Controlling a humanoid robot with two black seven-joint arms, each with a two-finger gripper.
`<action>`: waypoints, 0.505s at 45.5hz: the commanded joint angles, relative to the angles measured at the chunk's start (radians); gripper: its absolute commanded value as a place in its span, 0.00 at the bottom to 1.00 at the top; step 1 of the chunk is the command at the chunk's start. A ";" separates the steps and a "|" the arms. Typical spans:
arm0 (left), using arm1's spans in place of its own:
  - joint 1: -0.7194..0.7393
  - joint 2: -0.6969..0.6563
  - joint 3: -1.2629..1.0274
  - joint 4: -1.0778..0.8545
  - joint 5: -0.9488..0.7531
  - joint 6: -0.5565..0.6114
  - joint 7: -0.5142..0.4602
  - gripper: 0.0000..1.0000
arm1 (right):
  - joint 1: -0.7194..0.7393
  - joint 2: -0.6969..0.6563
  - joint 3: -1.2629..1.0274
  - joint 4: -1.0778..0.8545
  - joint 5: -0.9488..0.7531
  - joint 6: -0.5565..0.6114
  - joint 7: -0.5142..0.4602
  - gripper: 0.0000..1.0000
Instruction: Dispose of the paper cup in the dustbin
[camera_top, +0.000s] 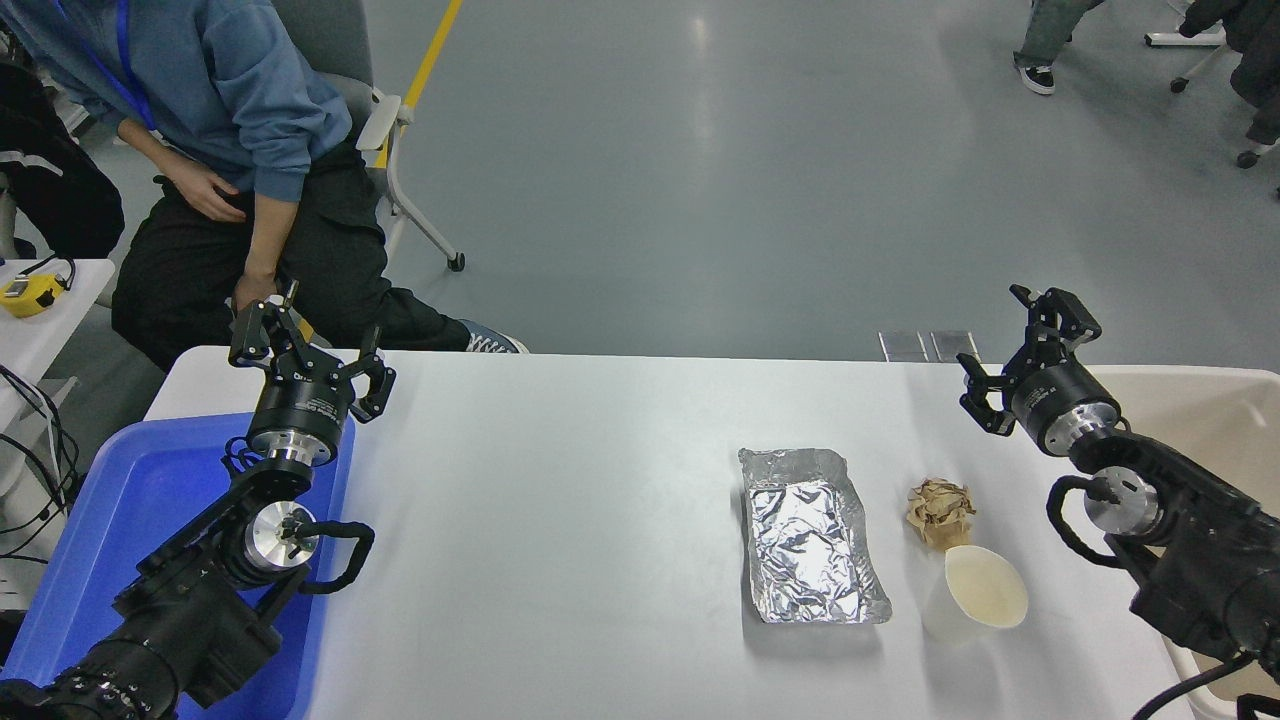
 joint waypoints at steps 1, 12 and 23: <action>0.000 0.000 0.000 0.000 0.000 0.001 0.000 1.00 | 0.004 0.000 -0.016 0.009 -0.001 0.001 0.000 0.99; 0.000 0.002 0.000 0.000 0.000 0.001 0.000 1.00 | 0.012 0.000 -0.019 0.009 -0.002 0.002 0.000 0.99; 0.000 0.002 0.000 0.000 0.000 0.001 0.000 1.00 | -0.022 -0.078 -0.021 0.109 -0.002 0.006 0.000 0.99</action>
